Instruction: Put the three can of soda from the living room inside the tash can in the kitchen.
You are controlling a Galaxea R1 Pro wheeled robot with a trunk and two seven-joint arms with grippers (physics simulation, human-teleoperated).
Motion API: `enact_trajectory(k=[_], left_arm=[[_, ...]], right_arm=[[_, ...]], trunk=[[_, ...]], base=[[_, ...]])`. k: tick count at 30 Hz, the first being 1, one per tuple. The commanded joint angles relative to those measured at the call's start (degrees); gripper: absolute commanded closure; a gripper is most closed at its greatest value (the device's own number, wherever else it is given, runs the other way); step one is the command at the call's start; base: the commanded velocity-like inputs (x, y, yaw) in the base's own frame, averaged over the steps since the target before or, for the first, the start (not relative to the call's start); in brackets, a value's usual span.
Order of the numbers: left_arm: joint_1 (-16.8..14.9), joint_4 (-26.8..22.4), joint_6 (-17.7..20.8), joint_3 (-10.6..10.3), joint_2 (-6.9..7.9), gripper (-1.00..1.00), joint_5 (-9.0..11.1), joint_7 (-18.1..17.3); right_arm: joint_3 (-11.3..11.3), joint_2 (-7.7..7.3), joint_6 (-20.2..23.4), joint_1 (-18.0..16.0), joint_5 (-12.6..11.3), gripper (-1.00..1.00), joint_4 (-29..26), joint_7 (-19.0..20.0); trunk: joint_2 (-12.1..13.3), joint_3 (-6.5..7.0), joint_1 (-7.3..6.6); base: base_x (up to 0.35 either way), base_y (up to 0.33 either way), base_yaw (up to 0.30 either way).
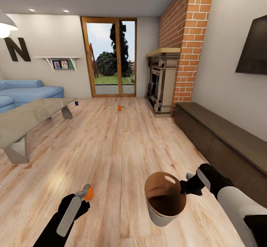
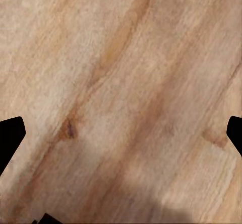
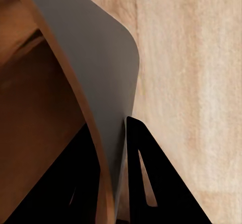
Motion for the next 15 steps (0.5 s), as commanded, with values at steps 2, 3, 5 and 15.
enact_trajectory(k=[2,3,5,15], left_arm=[[-0.07,0.62,-0.3,-0.02,0.01,-1.0,0.02,-0.12],[-0.09,0.75,-0.36,-0.03,0.01,-1.0,0.03,-0.16],[-0.12,1.05,-0.48,-0.06,0.02,-1.0,0.05,-0.35],[-0.23,2.86,-0.68,-0.18,-0.04,-1.0,-0.01,-3.68]], right_arm=[[-0.17,-0.01,0.19,-0.03,-1.75,1.0,-0.02,0.36],[-0.16,0.0,0.19,-0.03,-1.74,1.0,-0.02,0.36],[-0.13,0.01,0.19,-0.03,-1.74,1.0,-0.02,0.36],[0.14,0.02,0.19,-0.03,-1.74,1.0,-0.02,0.36]], trunk=[[0.0,0.01,0.0],[0.0,0.01,0.0],[0.0,0.01,0.0],[0.0,0.01,0.0]], base=[[0.287,0.241,0.0],[0.29,0.238,0.0],[0.294,0.223,0.0],[0.323,0.12,0.0]])
